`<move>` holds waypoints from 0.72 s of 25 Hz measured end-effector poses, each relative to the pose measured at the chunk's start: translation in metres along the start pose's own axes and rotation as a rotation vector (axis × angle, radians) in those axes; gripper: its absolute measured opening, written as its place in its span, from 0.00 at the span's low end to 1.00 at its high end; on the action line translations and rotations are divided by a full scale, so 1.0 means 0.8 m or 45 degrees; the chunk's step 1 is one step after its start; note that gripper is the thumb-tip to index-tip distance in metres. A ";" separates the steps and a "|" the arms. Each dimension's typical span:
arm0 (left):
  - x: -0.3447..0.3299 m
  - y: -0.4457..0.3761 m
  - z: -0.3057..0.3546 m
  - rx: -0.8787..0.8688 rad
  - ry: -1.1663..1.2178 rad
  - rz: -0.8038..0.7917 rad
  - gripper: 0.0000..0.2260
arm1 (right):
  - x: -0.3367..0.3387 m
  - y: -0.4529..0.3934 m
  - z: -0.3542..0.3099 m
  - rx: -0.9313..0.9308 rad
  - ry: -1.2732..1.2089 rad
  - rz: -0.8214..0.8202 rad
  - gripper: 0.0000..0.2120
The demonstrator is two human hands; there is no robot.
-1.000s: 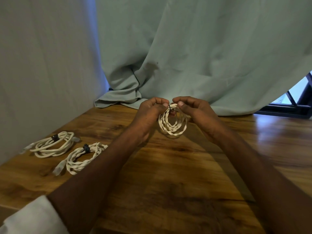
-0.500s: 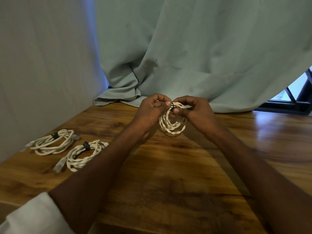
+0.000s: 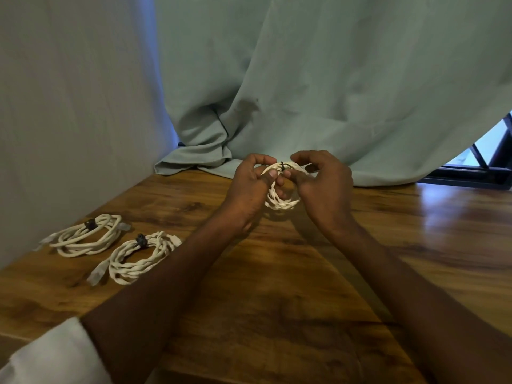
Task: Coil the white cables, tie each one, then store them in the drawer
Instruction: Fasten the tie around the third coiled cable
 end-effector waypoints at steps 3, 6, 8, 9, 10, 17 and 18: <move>-0.008 0.002 -0.005 0.032 0.022 0.030 0.09 | -0.004 0.002 -0.005 0.026 0.130 0.052 0.08; -0.015 0.004 -0.006 0.020 0.017 -0.005 0.11 | -0.001 0.002 -0.010 0.059 0.260 0.054 0.07; -0.015 0.004 -0.003 -0.009 -0.002 0.014 0.12 | 0.001 0.004 -0.016 0.107 0.274 0.054 0.07; -0.013 0.004 -0.002 -0.011 -0.005 0.038 0.12 | 0.001 0.006 -0.020 0.126 0.272 0.057 0.07; -0.011 0.005 -0.001 -0.011 -0.010 0.060 0.12 | 0.001 0.007 -0.021 0.125 0.269 0.059 0.07; -0.008 0.003 -0.002 0.024 -0.005 0.075 0.12 | -0.011 0.006 -0.027 0.339 0.456 -0.072 0.11; -0.009 0.002 -0.002 0.032 0.001 0.063 0.11 | -0.008 0.005 -0.028 0.392 0.516 -0.046 0.09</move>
Point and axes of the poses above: each hand's wrist, its own y-axis away from the middle knuckle, its own x-axis out of the back of the hand, z = x × y, the point moved 7 cm from there along -y, towards the middle knuckle, and after that the axes turned 4 degrees about x, right-handed, at the moved point
